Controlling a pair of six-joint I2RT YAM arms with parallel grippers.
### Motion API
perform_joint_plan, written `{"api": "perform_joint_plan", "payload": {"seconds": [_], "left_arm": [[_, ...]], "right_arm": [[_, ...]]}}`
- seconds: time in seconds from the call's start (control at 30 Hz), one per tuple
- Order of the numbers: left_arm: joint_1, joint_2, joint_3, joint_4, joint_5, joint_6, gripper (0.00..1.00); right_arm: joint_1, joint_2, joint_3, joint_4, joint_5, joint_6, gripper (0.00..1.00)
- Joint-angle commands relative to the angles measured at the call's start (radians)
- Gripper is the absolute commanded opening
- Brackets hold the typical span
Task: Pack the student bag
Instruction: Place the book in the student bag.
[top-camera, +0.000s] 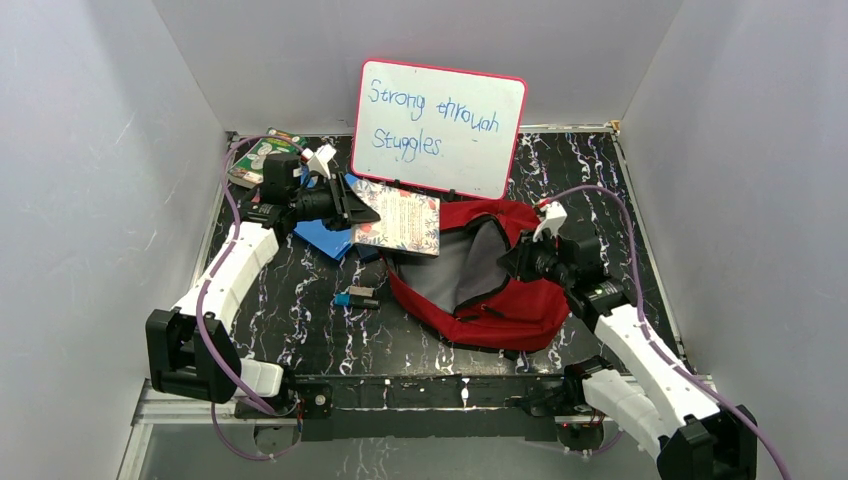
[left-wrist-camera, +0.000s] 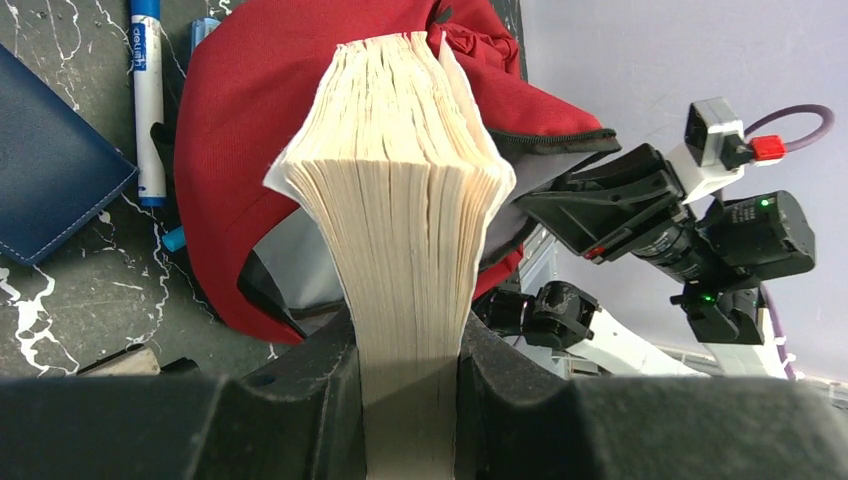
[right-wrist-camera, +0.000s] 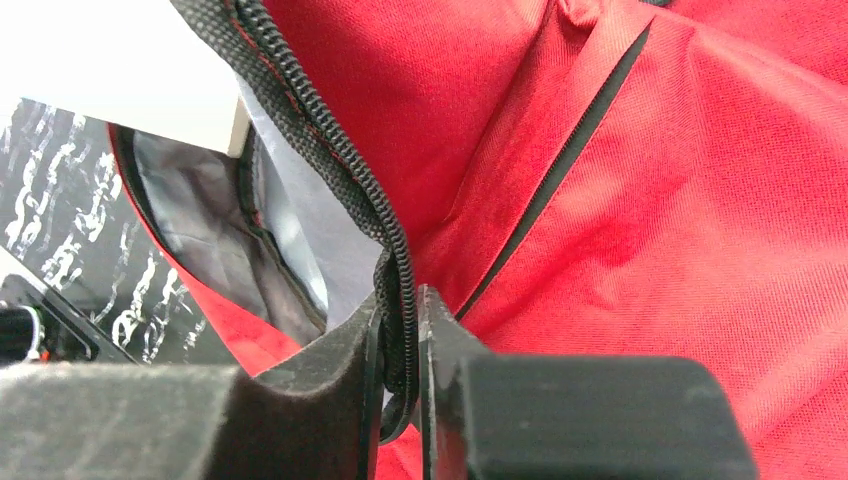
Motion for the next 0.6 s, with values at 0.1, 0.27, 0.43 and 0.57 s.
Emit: {"api": "perform_joint_plan", "payload": {"seconds": [0.1,0.27,0.43,0.57], "left_arm": [[-0.01,-0.013,0.089,-0.063,0.07,0.113,0.0],[-0.015,-0.011,0.076,-0.07,0.106,0.146,0.0],[-0.049,-0.021,0.057,-0.069,0.112,0.153,0.0],[-0.079,-0.02,0.049,-0.069,0.105,0.137,0.0]], "right_arm": [[-0.006,-0.067,0.164,-0.107,0.038,0.023,0.14],[-0.006,-0.03,0.292,-0.25,0.065,0.056,0.0],[-0.006,-0.02,0.358,-0.281,0.061,0.122,0.0],[-0.005,-0.024,0.372,-0.244,0.03,0.142,0.0]]}}
